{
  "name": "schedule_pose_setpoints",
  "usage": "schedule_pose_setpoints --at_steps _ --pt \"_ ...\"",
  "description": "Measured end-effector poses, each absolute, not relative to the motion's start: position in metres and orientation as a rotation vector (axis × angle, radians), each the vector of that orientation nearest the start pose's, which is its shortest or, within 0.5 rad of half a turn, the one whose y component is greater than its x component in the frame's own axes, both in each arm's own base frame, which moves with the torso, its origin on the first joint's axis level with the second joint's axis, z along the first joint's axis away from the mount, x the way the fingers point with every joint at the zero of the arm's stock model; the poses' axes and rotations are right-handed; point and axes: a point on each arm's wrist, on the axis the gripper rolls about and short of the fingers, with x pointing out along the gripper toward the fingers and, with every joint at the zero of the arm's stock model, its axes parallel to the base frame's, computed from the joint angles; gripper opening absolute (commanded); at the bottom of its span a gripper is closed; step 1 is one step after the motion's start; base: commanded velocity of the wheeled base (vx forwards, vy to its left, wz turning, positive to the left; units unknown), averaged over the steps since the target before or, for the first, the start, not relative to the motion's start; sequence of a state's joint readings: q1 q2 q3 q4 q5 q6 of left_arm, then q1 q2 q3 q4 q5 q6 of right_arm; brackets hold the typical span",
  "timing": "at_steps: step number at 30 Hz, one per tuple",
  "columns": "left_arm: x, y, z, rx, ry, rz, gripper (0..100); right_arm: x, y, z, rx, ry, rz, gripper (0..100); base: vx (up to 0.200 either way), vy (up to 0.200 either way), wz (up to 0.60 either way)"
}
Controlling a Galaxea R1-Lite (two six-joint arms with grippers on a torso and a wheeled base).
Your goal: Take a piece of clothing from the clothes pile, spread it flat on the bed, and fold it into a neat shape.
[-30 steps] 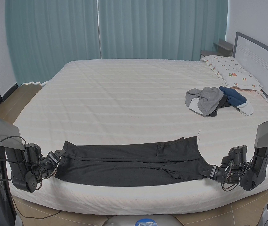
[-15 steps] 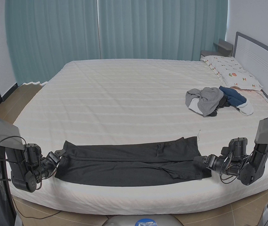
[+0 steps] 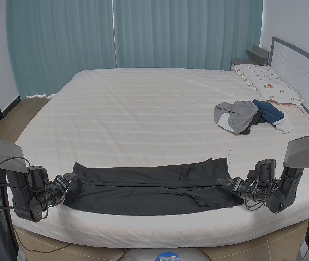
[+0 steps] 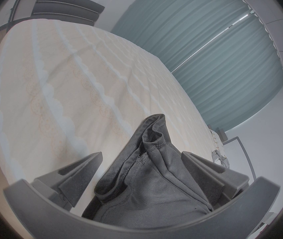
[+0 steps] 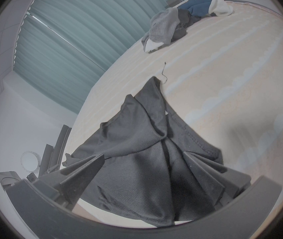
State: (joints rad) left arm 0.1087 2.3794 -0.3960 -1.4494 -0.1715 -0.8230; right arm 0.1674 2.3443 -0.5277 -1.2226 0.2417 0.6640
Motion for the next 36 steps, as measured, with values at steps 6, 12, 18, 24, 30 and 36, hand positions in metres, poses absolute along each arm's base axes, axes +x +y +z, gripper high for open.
schedule_pose_setpoints --at_steps 6,12,18,24,30,36 --pt "0.303 0.029 -0.035 -0.878 0.526 0.16 100 0.324 0.061 -0.039 0.655 0.682 0.188 0 0.0 0.0 0.0" --pt "0.302 0.03 -0.035 -0.878 0.527 0.162 100 0.325 0.057 -0.044 0.661 0.688 0.172 0 0.0 0.0 0.0" --pt "0.301 0.03 -0.034 -0.876 0.524 0.163 100 0.327 0.054 -0.045 0.666 0.663 0.172 100 0.0 0.0 0.0" --pt "0.299 0.032 -0.03 -0.841 0.515 0.156 100 0.324 0.05 -0.045 0.693 0.655 0.161 100 0.0 0.0 0.0" --pt "0.297 0.035 -0.025 -0.833 0.507 0.145 100 0.317 0.048 -0.036 0.776 0.596 0.167 100 0.0 0.0 0.0" --pt "0.295 0.036 -0.022 -0.835 0.501 0.14 100 0.303 0.041 -0.029 0.818 0.571 0.15 100 0.0 0.0 0.0"
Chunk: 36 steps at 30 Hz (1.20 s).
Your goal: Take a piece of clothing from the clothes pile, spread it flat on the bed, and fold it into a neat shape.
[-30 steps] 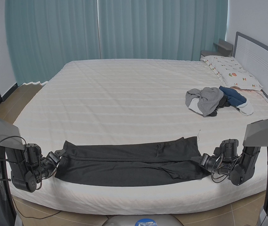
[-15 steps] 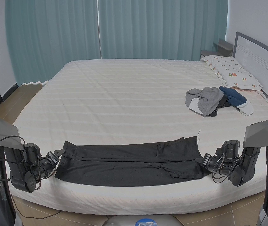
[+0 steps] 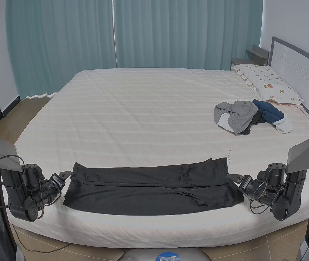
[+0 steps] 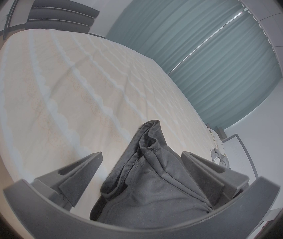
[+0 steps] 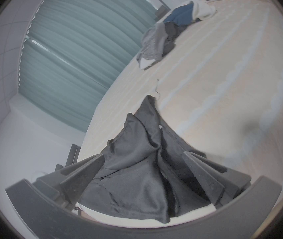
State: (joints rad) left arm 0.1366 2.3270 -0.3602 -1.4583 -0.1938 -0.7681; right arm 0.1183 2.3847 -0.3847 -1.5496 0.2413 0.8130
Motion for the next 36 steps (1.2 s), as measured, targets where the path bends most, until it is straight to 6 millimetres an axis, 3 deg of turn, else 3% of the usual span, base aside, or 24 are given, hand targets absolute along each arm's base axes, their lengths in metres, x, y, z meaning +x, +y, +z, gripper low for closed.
schedule_pose_setpoints --at_steps 7,17,18,36 --pt "0.283 0.032 -0.02 -0.798 0.563 0.05 100 0.289 0.034 -0.026 0.949 0.615 0.084 100 0.0 0.0 0.0" --pt "0.28 0.026 -0.03 -0.717 0.608 0.015 100 0.285 0.024 -0.021 0.971 0.599 0.056 100 0.0 0.0 0.0" --pt "0.28 0.026 -0.031 -0.715 0.613 0.015 0 0.285 0.023 -0.021 0.972 0.599 0.053 100 0.0 0.0 0.0" --pt "0.272 0.035 -0.046 -0.612 0.652 0.13 0 0.275 0.016 -0.019 0.985 0.63 0.055 100 0.0 0.0 0.0"
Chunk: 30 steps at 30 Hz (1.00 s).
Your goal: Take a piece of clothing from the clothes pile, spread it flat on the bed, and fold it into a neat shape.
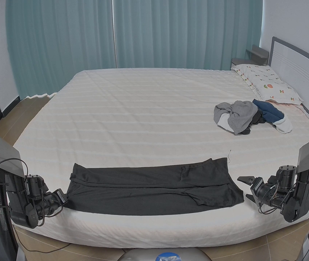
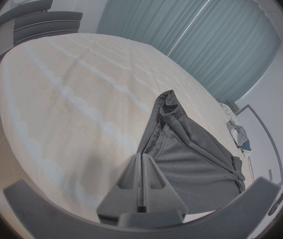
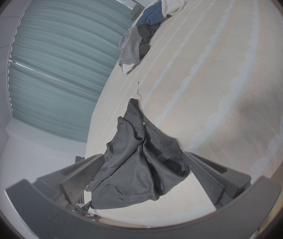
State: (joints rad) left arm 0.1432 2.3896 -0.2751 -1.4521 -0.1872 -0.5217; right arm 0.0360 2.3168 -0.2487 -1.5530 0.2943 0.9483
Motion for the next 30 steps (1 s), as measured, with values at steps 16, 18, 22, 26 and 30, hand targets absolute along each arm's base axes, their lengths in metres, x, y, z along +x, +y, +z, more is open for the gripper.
schedule_pose_setpoints --at_steps 16,18,22,26,30 --pt "0.271 0.038 -0.051 -0.619 0.659 0.146 100 0.275 0.016 -0.019 0.996 0.643 0.083 100 0.0 0.0 0.0" --pt "0.272 0.042 -0.049 -0.626 0.647 0.15 100 0.275 0.015 -0.019 0.998 0.64 0.083 100 0.0 0.0 0.0" --pt "0.274 0.052 -0.041 -0.641 0.606 0.162 100 0.277 0.013 -0.018 1.005 0.637 0.089 100 0.0 0.0 0.0" --pt "0.277 0.058 -0.029 -0.684 0.568 0.149 100 0.277 0.01 -0.019 1.015 0.644 0.106 100 0.0 0.0 0.0" --pt "0.281 0.06 -0.016 -0.74 0.588 0.12 100 0.277 0.009 -0.021 1.023 0.656 0.119 100 0.0 0.0 0.0"
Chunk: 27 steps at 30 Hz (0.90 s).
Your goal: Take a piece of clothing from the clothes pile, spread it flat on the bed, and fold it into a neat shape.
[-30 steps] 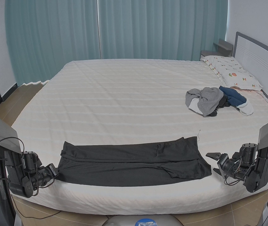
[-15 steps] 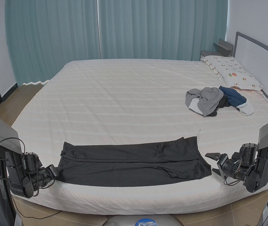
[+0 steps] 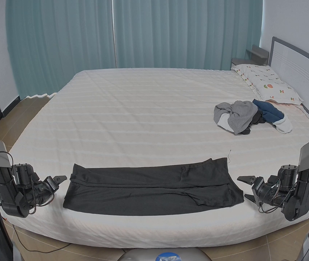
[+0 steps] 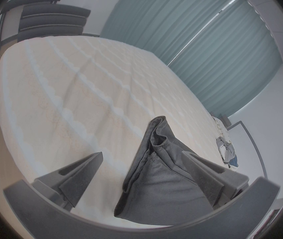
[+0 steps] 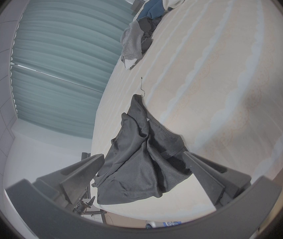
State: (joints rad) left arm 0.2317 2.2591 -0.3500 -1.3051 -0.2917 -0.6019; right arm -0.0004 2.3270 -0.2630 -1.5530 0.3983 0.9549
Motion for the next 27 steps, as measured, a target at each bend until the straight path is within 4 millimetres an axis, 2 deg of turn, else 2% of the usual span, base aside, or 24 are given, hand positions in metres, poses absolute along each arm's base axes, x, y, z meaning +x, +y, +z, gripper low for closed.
schedule_pose_setpoints --at_steps 4,8,13,20,27 --pt "0.293 0.061 -0.006 -0.774 0.655 0.121 100 0.277 0.007 -0.022 1.027 0.663 0.122 100 0.0 0.0 0.0" --pt "0.317 0.064 0.01 -0.774 0.669 0.084 100 0.277 0.007 -0.024 1.03 0.669 0.125 100 0.0 0.0 0.0" --pt "0.343 0.059 0.024 -0.646 0.684 -0.057 100 0.278 0.007 -0.024 1.03 0.674 0.128 100 0.0 0.0 0.0" --pt "0.359 0.04 0.005 -0.432 0.746 -0.182 100 0.278 0.008 -0.025 1.031 0.677 0.13 100 0.0 0.0 0.0" --pt "0.362 0.031 -0.014 -0.329 0.79 -0.076 100 0.277 0.008 -0.026 1.031 0.683 0.133 100 0.0 0.0 0.0"
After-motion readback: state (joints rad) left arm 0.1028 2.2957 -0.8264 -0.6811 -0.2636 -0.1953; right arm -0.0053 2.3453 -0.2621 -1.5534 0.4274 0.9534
